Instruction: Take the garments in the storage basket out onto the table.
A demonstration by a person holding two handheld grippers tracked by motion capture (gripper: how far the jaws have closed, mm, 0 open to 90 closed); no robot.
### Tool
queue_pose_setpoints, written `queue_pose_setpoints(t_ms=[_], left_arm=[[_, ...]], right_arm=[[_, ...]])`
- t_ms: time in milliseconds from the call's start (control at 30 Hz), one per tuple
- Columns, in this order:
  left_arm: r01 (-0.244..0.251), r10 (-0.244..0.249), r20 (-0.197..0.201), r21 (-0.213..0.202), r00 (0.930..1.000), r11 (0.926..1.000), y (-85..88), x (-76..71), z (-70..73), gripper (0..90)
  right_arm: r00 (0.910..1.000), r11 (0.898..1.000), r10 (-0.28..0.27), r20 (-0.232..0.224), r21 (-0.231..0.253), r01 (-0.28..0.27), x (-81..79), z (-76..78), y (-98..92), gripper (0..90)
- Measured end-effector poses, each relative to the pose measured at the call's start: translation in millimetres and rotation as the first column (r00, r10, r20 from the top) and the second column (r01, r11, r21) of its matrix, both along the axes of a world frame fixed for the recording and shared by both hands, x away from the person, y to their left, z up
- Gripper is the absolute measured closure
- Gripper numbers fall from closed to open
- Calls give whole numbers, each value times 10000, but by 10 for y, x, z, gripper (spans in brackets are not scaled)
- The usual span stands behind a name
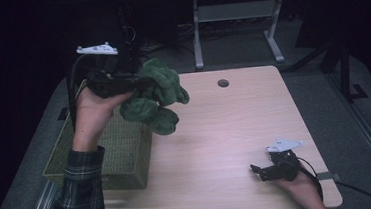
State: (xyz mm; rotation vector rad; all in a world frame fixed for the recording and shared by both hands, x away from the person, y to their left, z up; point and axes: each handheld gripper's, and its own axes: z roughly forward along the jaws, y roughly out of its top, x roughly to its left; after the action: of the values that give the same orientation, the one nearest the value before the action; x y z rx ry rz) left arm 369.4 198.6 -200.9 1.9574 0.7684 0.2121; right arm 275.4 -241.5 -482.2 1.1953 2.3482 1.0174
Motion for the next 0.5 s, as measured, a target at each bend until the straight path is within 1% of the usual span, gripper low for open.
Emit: queue_pose_setpoints(t_ms=[67,133,167,267,300,333,500], left_arm=[[169,-169,-81,34,9998,9999,-88,8,-47,776],[406,-407,-206,-69,9990,9992,-204,21,-115,776],[406,-407,-206,-69,9990,9992,-204,21,-115,776],[719,-723,-317,-136,9969,9973,-365,38,-210,777],[719,-723,-317,-136,9969,9973,-365,38,-210,776],[772,-777,-341,-173,9964,9969,-405,38,-232,776],[1149,-1159,-455,-225,9922,9931,-632,42,-378,776]], right_arm=[[10000,10000,-2,-4,4,2,0,0,0,86],[10000,10000,-11,2,2,11,0,0,0,86],[10000,10000,-11,2,2,11,0,0,0,86],[10000,10000,0,21,0,0,1,0,0,86],[10000,10000,5,22,-3,-5,1,0,0,86],[10000,10000,7,24,-4,-7,1,0,0,86],[10000,10000,0,21,0,0,1,0,0,86]])
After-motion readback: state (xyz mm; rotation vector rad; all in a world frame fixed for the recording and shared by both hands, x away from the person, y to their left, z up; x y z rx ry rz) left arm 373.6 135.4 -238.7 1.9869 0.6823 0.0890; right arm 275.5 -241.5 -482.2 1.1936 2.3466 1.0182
